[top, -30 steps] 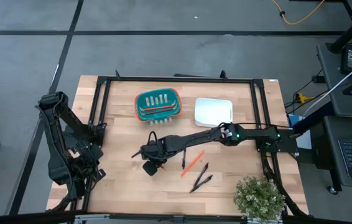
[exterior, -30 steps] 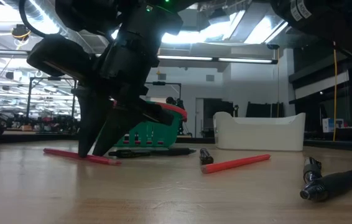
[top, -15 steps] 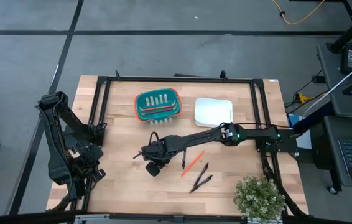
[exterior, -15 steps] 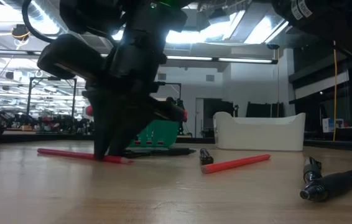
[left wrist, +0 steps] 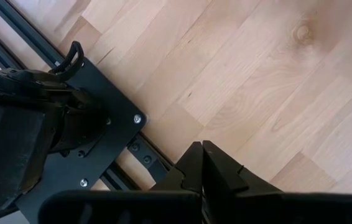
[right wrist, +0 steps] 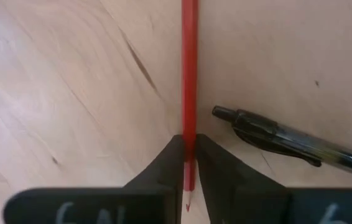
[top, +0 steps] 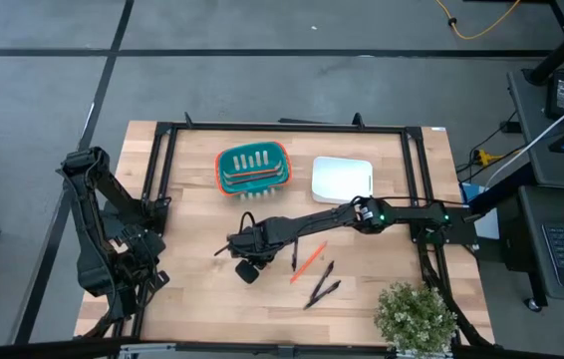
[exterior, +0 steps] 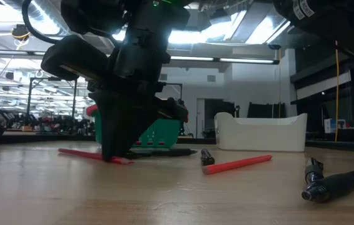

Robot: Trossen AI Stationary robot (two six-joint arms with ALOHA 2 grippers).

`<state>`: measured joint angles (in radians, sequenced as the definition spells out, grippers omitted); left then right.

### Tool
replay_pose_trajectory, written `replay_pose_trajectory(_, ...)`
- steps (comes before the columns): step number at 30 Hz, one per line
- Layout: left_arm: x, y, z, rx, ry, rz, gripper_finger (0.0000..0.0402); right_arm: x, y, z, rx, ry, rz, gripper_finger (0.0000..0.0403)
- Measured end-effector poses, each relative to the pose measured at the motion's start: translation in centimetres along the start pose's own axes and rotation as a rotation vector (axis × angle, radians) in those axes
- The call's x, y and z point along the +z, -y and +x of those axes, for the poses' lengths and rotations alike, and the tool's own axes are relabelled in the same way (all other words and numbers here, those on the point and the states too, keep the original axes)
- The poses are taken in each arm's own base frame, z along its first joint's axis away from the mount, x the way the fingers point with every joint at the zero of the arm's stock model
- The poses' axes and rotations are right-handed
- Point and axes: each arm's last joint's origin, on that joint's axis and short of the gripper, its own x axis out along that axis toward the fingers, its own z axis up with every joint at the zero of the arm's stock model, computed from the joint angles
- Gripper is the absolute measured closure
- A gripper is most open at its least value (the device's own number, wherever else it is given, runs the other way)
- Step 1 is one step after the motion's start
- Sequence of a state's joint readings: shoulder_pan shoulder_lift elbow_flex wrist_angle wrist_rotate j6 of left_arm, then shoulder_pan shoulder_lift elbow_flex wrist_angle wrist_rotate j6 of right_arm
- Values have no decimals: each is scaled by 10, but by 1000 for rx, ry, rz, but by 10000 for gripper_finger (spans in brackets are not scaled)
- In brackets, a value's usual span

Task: Sort pens & pencils
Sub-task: Put the red pencil into the blue bin

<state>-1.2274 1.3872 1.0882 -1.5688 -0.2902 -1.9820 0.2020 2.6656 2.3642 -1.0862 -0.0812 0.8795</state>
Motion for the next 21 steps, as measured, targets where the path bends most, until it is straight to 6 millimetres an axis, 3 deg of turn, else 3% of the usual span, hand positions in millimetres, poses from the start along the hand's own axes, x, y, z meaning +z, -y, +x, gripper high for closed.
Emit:
replay_pose_trajectory(15,0,0,0,-3,7,3,401,-3,4,-2,-53,-19,7,385)
replay_pose_trajectory(21,0,0,0,-4,8,3,401,-9,10,-13,-133,-36,19,389)
